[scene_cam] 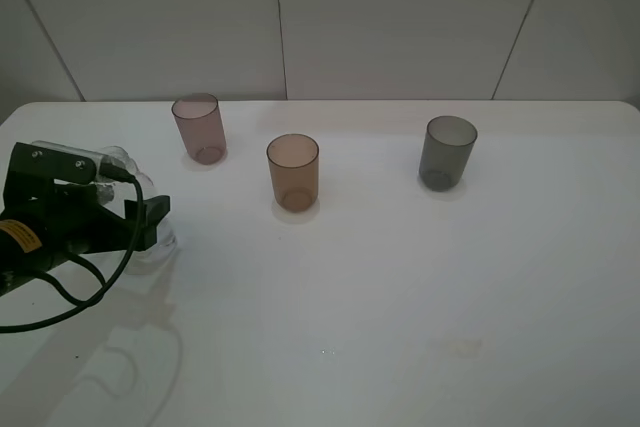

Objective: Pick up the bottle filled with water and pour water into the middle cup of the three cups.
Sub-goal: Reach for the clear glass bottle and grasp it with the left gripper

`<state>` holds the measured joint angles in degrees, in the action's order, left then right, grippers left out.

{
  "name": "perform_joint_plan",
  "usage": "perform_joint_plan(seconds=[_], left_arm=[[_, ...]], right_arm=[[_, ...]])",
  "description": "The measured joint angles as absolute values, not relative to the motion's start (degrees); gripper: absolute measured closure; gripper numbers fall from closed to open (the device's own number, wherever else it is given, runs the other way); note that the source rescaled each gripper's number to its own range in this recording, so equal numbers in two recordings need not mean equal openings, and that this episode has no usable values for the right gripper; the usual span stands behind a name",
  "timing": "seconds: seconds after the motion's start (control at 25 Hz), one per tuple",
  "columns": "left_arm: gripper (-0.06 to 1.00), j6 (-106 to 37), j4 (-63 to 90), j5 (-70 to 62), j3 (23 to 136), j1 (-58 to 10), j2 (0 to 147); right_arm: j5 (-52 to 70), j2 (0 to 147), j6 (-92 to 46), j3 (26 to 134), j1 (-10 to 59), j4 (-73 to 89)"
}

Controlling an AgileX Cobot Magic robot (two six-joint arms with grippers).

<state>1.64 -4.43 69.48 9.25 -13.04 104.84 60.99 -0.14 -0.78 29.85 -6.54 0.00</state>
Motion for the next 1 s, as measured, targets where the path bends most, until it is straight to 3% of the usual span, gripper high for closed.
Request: perform_joint_plan(seconds=[1.0], left_arm=[[-0.04, 0.0, -6.6, 69.5, 12.4, -13.0, 109.6]], right_arm=[[61.0, -0.1, -0.8, 29.8, -6.5, 0.0]])
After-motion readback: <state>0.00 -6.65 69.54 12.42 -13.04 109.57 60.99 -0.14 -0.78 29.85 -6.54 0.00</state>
